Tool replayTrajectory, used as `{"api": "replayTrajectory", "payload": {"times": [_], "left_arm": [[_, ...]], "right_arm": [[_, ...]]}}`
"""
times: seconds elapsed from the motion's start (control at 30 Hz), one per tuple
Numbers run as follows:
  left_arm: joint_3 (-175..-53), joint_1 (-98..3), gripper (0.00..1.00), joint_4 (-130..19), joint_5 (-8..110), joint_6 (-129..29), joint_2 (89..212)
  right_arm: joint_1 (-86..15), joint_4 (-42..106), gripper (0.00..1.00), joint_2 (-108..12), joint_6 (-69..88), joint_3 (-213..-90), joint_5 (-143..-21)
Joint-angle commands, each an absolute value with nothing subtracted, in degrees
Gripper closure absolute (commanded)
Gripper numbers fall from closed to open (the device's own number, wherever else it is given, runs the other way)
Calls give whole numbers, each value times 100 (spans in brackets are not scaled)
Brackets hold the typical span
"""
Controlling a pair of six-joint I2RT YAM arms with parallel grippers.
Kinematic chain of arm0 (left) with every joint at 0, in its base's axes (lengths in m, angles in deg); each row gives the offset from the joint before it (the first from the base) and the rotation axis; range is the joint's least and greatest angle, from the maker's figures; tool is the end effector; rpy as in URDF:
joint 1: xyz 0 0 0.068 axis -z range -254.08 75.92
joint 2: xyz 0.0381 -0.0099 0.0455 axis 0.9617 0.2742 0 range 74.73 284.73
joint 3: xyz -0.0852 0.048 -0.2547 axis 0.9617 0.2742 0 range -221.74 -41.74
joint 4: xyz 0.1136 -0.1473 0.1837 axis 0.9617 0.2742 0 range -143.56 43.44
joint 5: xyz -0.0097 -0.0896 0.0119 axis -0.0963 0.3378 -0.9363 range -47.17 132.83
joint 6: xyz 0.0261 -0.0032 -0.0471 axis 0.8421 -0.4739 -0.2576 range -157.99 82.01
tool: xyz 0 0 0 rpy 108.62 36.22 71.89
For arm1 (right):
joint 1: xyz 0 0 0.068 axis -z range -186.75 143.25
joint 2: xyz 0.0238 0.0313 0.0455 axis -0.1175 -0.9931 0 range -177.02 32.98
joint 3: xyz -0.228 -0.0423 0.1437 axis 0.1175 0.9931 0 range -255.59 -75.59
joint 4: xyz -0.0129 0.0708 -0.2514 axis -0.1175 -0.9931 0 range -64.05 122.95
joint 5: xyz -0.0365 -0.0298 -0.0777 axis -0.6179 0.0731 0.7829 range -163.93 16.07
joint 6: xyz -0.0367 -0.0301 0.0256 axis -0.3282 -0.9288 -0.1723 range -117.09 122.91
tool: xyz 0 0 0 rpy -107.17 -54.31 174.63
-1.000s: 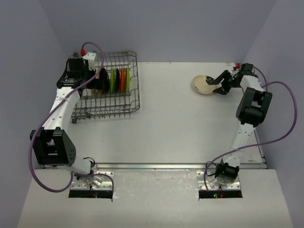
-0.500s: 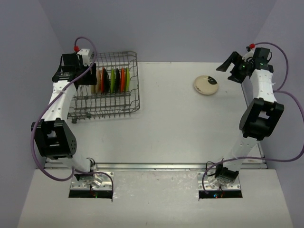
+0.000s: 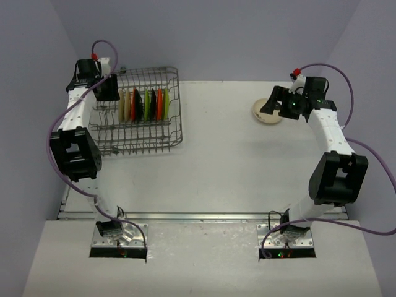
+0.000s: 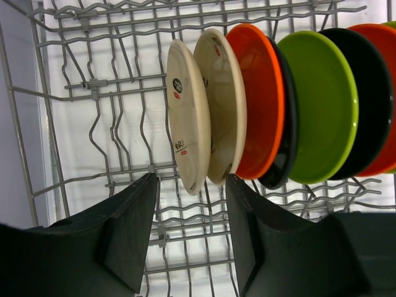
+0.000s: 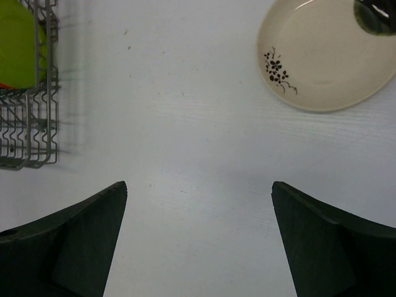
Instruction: Unload the plates from the dish rack
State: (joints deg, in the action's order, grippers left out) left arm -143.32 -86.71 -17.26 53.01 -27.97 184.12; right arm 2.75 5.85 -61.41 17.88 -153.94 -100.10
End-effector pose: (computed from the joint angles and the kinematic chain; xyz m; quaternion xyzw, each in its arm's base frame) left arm 0.4275 0.0894 0.3128 0.0138 0.9178 -0.0038 0.3968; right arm 0.3670 -0.0455 0.2942 0.1014 0.8925 0.2260 0.3769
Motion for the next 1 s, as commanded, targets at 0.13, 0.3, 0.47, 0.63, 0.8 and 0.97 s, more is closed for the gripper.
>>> {"api": "replayTrajectory", "payload": {"times": [0.13,0.3,0.47,0.63,0.8,0.97], "left_arm": [[-14720,-8718,54,-1866,5325,-2867,18856],[-14982,-8713,54,-1793,5455,-2944,19174],[-15167,-8731,58,-1723,5580,-3011,19453],[-15305,-8812,63,-1563,6026,-3213,19660],[-15376,-8894,67,-1499,6263,-3351,19738],[-15451,-8999,78,-1435,6481,-3439,19732]], "right_arm": [[93,1039,1,-5746,1632,-15013,-10000],[81,1014,1,-5737,1625,-14963,-10029],[81,1002,1,-5728,1613,-14899,-10046],[81,1009,1,-5730,1656,-14852,-10075],[87,992,1,-5737,1682,-14817,-10124],[82,992,1,-5737,1707,-14755,-10161]]}}
